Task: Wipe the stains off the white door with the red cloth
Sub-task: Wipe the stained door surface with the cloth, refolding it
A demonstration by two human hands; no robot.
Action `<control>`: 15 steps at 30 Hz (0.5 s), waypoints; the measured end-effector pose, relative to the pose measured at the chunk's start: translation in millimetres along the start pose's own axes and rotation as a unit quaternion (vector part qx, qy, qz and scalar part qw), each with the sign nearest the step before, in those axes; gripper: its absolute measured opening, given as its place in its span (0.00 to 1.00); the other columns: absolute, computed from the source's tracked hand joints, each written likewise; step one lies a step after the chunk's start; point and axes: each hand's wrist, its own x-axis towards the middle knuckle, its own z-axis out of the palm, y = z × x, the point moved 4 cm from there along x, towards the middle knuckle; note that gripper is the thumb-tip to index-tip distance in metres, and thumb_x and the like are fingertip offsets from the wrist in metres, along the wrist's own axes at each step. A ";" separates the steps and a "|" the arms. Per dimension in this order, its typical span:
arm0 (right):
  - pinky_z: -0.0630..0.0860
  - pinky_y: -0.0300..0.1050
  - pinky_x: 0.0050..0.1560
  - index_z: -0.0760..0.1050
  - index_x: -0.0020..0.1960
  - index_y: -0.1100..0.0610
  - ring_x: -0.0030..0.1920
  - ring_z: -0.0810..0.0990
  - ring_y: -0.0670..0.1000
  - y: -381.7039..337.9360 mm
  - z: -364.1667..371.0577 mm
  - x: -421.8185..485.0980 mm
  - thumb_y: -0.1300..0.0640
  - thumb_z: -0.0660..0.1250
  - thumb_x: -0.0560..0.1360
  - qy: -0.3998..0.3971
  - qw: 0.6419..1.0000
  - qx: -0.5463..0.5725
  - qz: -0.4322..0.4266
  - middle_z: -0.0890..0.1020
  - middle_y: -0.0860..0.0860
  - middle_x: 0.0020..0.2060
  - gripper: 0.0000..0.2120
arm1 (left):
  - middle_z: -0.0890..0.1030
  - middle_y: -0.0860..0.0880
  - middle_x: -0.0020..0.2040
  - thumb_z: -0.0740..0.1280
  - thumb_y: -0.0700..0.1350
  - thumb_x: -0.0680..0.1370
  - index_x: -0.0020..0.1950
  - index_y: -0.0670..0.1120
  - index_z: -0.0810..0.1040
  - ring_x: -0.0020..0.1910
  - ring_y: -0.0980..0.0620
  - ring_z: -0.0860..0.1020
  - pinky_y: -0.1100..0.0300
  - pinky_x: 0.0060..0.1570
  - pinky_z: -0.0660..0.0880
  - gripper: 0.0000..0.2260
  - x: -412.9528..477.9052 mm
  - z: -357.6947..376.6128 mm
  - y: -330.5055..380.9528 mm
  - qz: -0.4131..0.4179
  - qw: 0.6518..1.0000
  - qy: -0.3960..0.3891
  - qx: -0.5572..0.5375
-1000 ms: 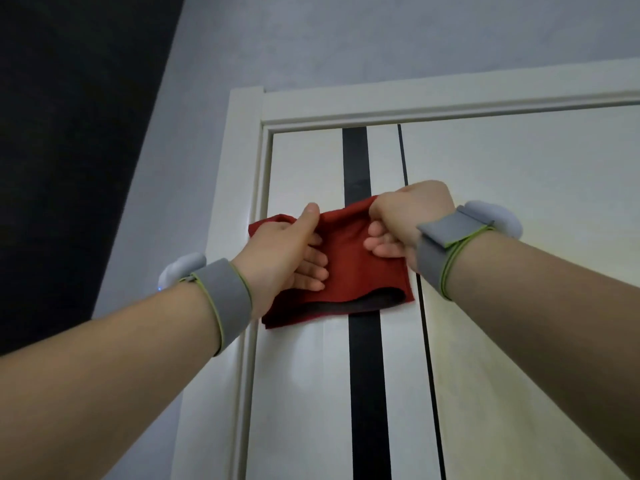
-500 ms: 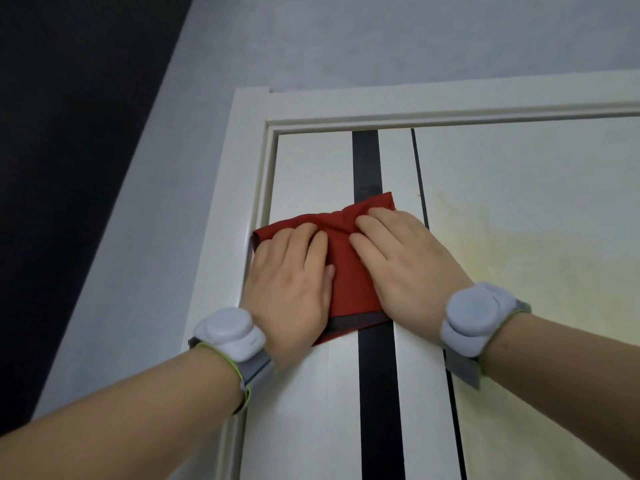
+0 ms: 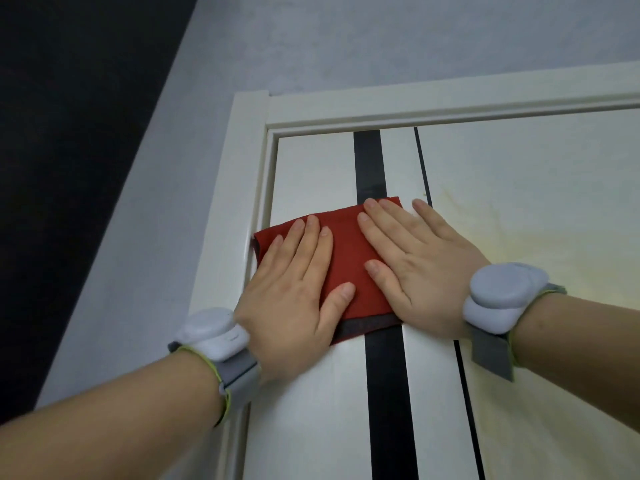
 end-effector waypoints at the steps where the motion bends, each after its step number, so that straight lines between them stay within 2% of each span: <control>1: 0.51 0.57 0.80 0.60 0.80 0.58 0.80 0.61 0.54 3.5 0.5 6.2 0.44 0.43 0.82 0.006 1.000 0.004 0.012 0.62 0.54 0.80 0.32 | 0.45 0.47 0.85 0.40 0.63 0.82 0.85 0.44 0.47 0.84 0.48 0.42 0.47 0.82 0.42 0.36 10.3 -1.6 -4.0 0.021 1.000 0.002 0.002; 3: 0.50 0.57 0.80 0.59 0.81 0.58 0.80 0.60 0.54 9.7 1.0 17.8 0.43 0.41 0.81 0.010 0.999 0.014 0.036 0.60 0.54 0.80 0.33 | 0.48 0.45 0.85 0.42 0.63 0.82 0.85 0.43 0.49 0.84 0.46 0.45 0.47 0.83 0.43 0.36 28.9 -5.0 -10.9 0.039 0.999 0.015 0.016; 5: 0.46 0.56 0.81 0.54 0.82 0.56 0.81 0.55 0.53 13.8 0.5 25.5 0.42 0.37 0.79 0.005 0.998 0.017 0.053 0.56 0.53 0.82 0.36 | 0.49 0.46 0.85 0.41 0.65 0.81 0.85 0.46 0.49 0.84 0.48 0.47 0.53 0.81 0.40 0.36 41.4 -8.1 -16.5 0.030 0.999 0.027 0.034; 7: 0.42 0.56 0.81 0.52 0.82 0.56 0.82 0.53 0.52 14.4 0.8 26.9 0.42 0.36 0.79 0.001 0.998 0.013 0.059 0.54 0.53 0.82 0.36 | 0.49 0.47 0.85 0.41 0.66 0.81 0.85 0.47 0.49 0.84 0.48 0.47 0.54 0.81 0.40 0.37 44.2 -8.2 -15.6 0.027 0.998 0.032 0.040; 11: 0.46 0.58 0.81 0.56 0.81 0.60 0.81 0.58 0.56 4.2 3.3 9.5 0.44 0.41 0.81 0.030 0.997 0.005 0.064 0.59 0.57 0.81 0.34 | 0.51 0.46 0.85 0.42 0.65 0.81 0.85 0.47 0.51 0.84 0.48 0.49 0.51 0.82 0.42 0.36 29.3 -5.9 -8.2 0.025 0.999 0.038 0.027; 15: 0.47 0.58 0.81 0.56 0.81 0.60 0.81 0.58 0.57 -8.3 7.1 -11.6 0.44 0.43 0.82 0.036 0.998 0.000 0.060 0.59 0.58 0.81 0.33 | 0.51 0.46 0.85 0.43 0.64 0.82 0.85 0.46 0.51 0.84 0.48 0.48 0.48 0.82 0.44 0.35 7.3 -0.3 -1.2 0.032 0.999 0.028 0.025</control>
